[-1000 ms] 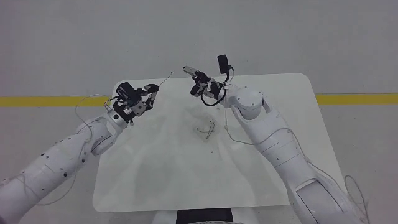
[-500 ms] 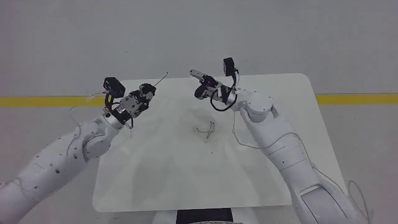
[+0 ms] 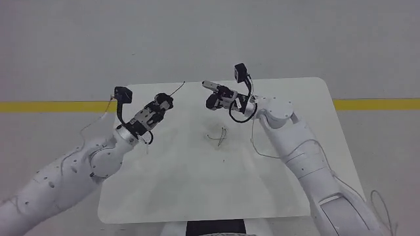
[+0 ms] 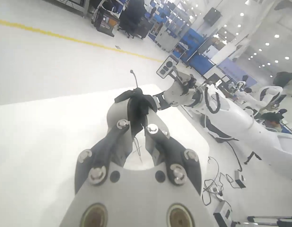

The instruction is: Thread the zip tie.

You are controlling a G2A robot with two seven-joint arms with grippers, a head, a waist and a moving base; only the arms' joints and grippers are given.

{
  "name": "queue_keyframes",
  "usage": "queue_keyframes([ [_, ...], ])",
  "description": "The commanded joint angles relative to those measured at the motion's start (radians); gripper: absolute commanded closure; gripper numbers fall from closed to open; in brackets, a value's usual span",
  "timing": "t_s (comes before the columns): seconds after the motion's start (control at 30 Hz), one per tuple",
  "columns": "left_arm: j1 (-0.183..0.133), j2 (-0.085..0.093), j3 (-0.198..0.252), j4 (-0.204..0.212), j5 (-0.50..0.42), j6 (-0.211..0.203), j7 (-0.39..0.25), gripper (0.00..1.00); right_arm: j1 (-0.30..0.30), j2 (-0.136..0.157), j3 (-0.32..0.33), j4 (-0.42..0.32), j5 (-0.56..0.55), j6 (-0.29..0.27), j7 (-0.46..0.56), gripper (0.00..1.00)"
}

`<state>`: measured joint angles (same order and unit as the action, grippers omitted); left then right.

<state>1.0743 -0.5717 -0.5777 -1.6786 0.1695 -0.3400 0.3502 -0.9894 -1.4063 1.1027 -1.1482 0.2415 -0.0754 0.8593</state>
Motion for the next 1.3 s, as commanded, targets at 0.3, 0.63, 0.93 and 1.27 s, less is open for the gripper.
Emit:
queue_keyframes([
  [0.3,0.039,-0.005,-0.039,-0.047,-0.303,0.000,-0.179,1.00,-0.029,0.005,0.035,0.051,0.155,-0.070,0.102,0.00],
  [0.63,0.165,-0.022,-0.307,-0.107,-0.697,0.000,-0.610,1.00,0.034,-0.002,0.019,0.207,0.293,-0.145,0.304,0.00],
  [0.93,0.224,-0.052,-0.430,-0.072,-0.878,0.000,-0.822,1.00,0.048,-0.004,0.015,0.233,0.318,-0.155,0.348,0.00],
  [1.27,0.233,-0.055,-0.441,-0.010,-0.968,0.005,-1.040,1.00,0.017,-0.008,0.018,0.212,0.451,-0.158,0.473,0.00],
])
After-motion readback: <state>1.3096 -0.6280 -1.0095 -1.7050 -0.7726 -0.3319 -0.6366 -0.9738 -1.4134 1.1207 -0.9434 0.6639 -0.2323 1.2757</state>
